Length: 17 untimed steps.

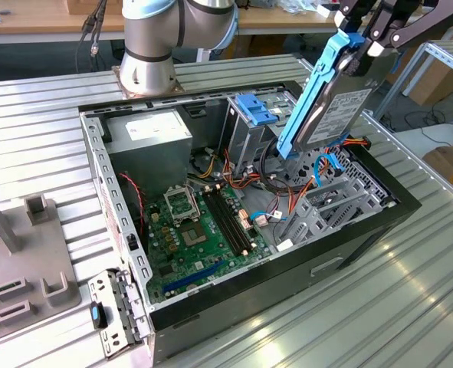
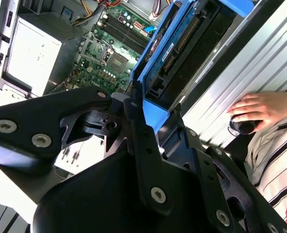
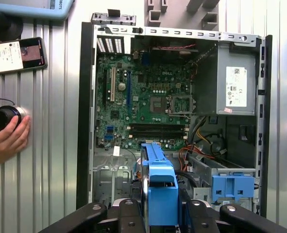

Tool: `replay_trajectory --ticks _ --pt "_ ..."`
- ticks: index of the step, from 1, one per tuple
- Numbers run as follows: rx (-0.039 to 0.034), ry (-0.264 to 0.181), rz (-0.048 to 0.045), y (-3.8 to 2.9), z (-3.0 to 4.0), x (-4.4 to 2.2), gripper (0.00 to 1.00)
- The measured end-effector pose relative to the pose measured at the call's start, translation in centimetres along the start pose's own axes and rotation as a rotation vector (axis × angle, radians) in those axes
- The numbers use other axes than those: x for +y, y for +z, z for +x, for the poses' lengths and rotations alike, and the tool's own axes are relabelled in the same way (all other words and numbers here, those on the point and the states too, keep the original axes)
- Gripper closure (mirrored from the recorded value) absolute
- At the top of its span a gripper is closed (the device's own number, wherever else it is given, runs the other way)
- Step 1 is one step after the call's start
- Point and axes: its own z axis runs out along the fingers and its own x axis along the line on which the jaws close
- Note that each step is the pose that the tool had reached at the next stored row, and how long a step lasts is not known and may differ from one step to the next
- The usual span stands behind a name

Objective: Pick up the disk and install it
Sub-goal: 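Pick up the disk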

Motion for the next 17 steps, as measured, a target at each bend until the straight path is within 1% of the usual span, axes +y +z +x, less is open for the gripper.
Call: replay_trajectory --ticks 8,10,12,13,14,15,16,17 --pt "0.0 0.0 0.0 0.0 0.07 -0.01 0.64" --pt "0.0 0.0 0.0 -0.03 0.39 -0.04 0.64" --pt "-0.0001 0.0 0.0 -0.06 0.93 -0.08 0.64" --pt "-0.0001 0.0 0.0 -0.06 0.99 -0.13 0.64" --pt "0.0001 0.0 0.0 -0.07 0.98 -0.32 0.64" --pt "0.0001 0.0 0.0 -0.08 0.99 -1.07 0.64" --pt "0.0 0.0 0.0 -0.11 0.99 -2.39 0.64" --pt "0.0001 0.0 0.0 -0.13 0.99 -3.43 0.64"
